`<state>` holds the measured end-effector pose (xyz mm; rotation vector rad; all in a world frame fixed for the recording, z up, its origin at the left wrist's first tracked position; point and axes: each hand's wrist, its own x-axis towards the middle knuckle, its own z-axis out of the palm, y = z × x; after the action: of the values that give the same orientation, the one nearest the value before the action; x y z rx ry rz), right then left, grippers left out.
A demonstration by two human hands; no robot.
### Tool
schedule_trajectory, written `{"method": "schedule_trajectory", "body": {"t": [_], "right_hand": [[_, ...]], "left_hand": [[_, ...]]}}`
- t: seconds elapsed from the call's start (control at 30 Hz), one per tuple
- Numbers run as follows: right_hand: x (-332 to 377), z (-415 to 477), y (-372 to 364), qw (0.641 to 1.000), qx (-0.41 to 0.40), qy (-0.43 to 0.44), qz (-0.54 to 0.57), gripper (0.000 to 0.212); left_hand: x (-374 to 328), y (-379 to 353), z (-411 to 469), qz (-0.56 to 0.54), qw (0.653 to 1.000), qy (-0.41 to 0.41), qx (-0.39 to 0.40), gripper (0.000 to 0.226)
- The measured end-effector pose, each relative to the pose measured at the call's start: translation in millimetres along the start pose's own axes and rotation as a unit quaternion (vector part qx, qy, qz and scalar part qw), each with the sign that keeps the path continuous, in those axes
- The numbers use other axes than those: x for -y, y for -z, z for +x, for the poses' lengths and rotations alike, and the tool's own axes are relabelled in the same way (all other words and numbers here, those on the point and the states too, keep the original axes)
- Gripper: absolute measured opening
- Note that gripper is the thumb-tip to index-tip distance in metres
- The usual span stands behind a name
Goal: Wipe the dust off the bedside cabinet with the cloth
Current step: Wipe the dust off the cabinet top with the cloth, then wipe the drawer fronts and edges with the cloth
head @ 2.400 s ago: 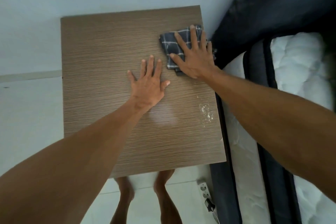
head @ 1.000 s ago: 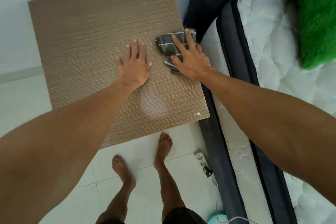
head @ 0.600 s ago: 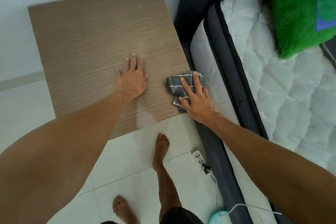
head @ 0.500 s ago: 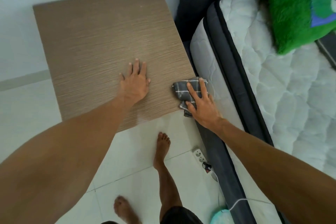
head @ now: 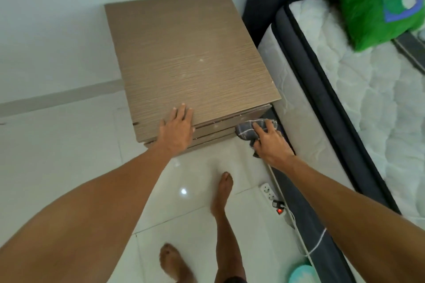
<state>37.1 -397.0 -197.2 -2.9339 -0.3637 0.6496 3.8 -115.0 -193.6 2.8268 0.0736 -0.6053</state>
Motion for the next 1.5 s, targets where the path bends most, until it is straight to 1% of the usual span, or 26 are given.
{"method": "schedule_trajectory", "body": {"t": [0.13,0.2,0.27,0.4,0.47,0.5,0.57,0.63,0.7,0.8,0.87,0.93,0.97,1.03,1.17,1.23,1.3,1.37,1.5], "right_hand": [[14.0,-7.1,11.0,0.996,-0.075,-0.022,0.031,0.058],[12.5,-1.8,22.2,0.992,-0.121,-0.025,0.034,0.057],[8.3,10.6,33.7,0.988,-0.15,-0.029,0.034,0.057],[5.6,45.4,46.7,0.981,-0.16,-0.087,0.073,0.059],[12.9,52.8,39.4,0.977,-0.137,-0.12,0.111,0.061],[18.9,52.3,30.6,0.978,-0.119,-0.122,0.124,0.061],[32.2,42.6,7.5,0.982,-0.101,-0.09,0.133,0.062],[41.9,25.6,-15.3,0.985,-0.107,-0.023,0.13,0.062],[45.9,9.3,-32.1,0.989,-0.095,0.041,0.11,0.06],[39.8,-8.5,-48.2,0.991,-0.063,0.093,0.07,0.057],[27.1,-9.4,-54.4,0.99,-0.073,0.083,0.083,0.056],[11.2,-0.3,-55.3,0.988,-0.092,0.041,0.117,0.056],[2.7,6.3,-54.1,0.985,-0.107,0.018,0.133,0.055],[-13.7,22.7,-48.8,0.978,-0.143,-0.013,0.154,0.056],[-36.0,56.1,-37.4,0.964,-0.187,-0.054,0.182,0.057],[-40.6,67.5,-40.6,0.962,-0.194,-0.062,0.182,0.057],[-41.4,75.8,-49.1,0.963,-0.187,-0.059,0.183,0.058],[-38.8,81.0,-59.0,0.965,-0.17,-0.063,0.191,0.061],[-29.7,80.3,-71.1,0.965,-0.176,-0.069,0.183,0.069]], "left_hand": [[18.2,-14.6,-34.7,0.018,1.0,0.011,-0.007,0.06],[20.7,-18.9,-43.1,0.019,1.0,0.015,-0.014,0.061],[20.0,-23.4,-46.0,0.015,1.0,0.017,-0.021,0.062],[13.8,-32.7,-45.4,0.009,0.998,0.035,-0.046,0.065],[10.5,-37.9,-46.3,0.013,0.997,0.043,-0.065,0.066],[9.2,-40.1,-47.1,0.013,0.996,0.046,-0.075,0.067],[6.3,-42.4,-48.9,0.01,0.995,0.054,-0.087,0.067],[1.7,-43.9,-51.5,0.004,0.994,0.064,-0.094,0.065],[-4.2,-45.8,-55.7,-0.003,0.992,0.077,-0.101,0.063],[-13.8,-53.8,-65.6,-0.024,0.986,0.101,-0.126,0.059],[-19.3,-61.9,-74.7,-0.036,0.979,0.115,-0.166,0.054],[-22.0,-72.5,-81.9,-0.035,0.972,0.129,-0.193,0.042],[-22.1,-77.0,-84.6,-0.038,0.97,0.146,-0.193,0.035],[-18.4,-84.5,-85.8,-0.06,0.961,0.195,-0.185,0.03],[-0.9,-96.4,-74.1,-0.136,0.928,0.281,-0.202,0.035],[9.6,-102.1,-64.2,-0.178,0.908,0.315,-0.213,0.044],[20.2,-106.9,-55.2,-0.224,0.89,0.329,-0.222,0.054],[29.8,-111.3,-46.5,-0.262,0.877,0.33,-0.232,0.058],[36.7,-112.1,-36.7,-0.315,0.851,0.337,-0.249,0.057]]}}
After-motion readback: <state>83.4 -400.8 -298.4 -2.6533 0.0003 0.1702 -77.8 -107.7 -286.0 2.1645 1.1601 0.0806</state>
